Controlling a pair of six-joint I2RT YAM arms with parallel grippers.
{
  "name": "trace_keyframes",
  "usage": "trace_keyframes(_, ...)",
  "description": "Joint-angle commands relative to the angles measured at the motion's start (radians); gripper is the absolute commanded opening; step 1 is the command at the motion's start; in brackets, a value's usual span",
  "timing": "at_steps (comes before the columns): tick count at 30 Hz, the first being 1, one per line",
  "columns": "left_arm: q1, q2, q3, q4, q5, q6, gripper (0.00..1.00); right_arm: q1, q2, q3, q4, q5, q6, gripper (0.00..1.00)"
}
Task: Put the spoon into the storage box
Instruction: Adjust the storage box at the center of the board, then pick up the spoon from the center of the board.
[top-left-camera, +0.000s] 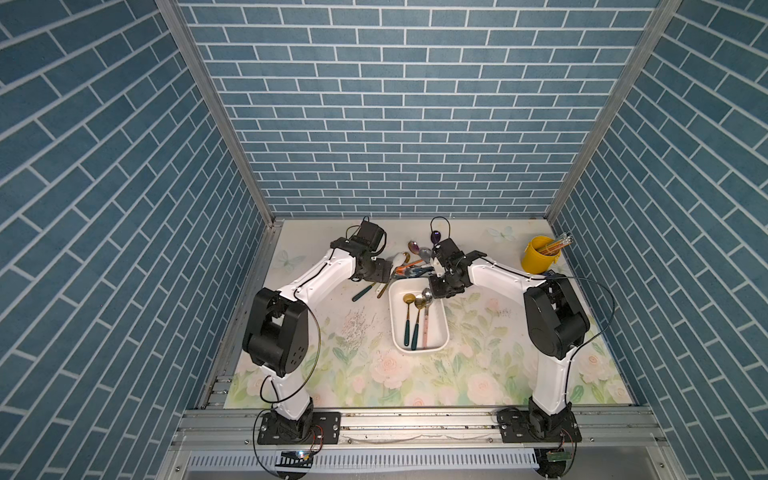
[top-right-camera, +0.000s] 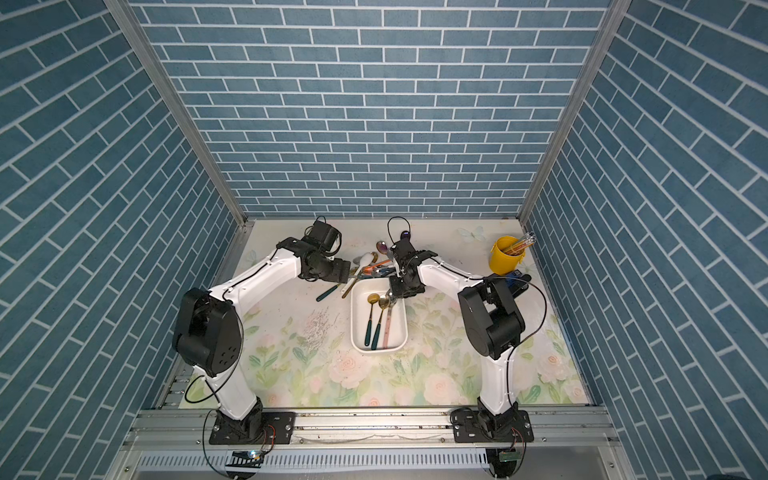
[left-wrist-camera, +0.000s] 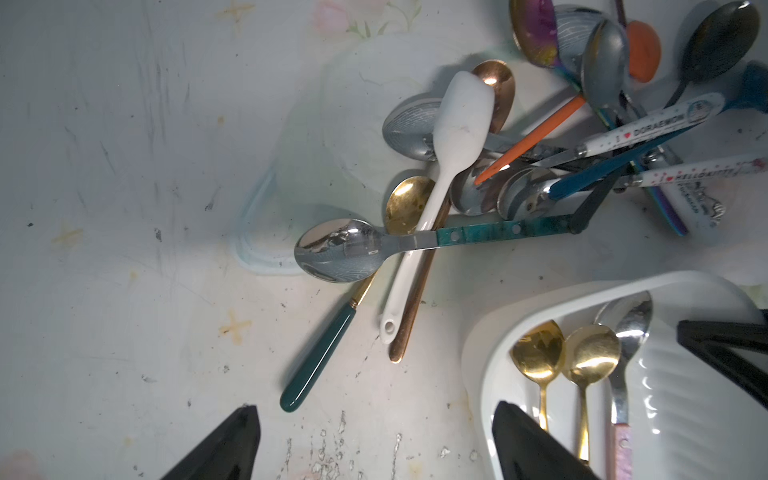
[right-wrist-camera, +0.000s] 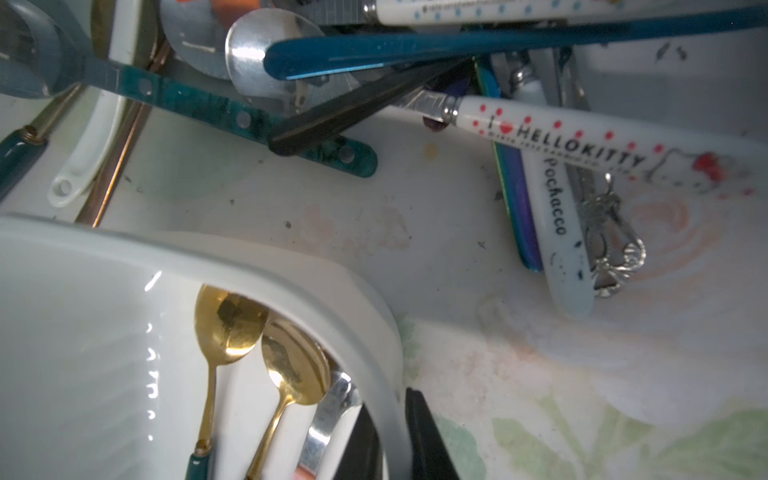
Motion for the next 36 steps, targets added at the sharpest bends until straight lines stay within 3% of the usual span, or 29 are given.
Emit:
trace_keyframes(1,0.016,-0.026,-0.051,0.023,-0.041,0.061,0.91,0.019,-0.041,-0.051,-0.073,0.017,-0.041,0.1)
trace_keyframes(12,0.033,0.025,-0.134,0.097,-0.039,0.135,0.87,0.026,-0.111,-0.129,-0.121,0.036,-0.012,0.09)
trace_keyframes(22,0.065,0.124,-0.129,0.147,-0.024,0.194,0.82,0.026,-0.154,-0.065,-0.152,0.039,-0.01,0.34)
trace_keyframes(36,0.069,0.224,-0.107,0.12,-0.034,0.202,0.63,0.024,-0.165,-0.026,-0.164,0.048,-0.024,0.36)
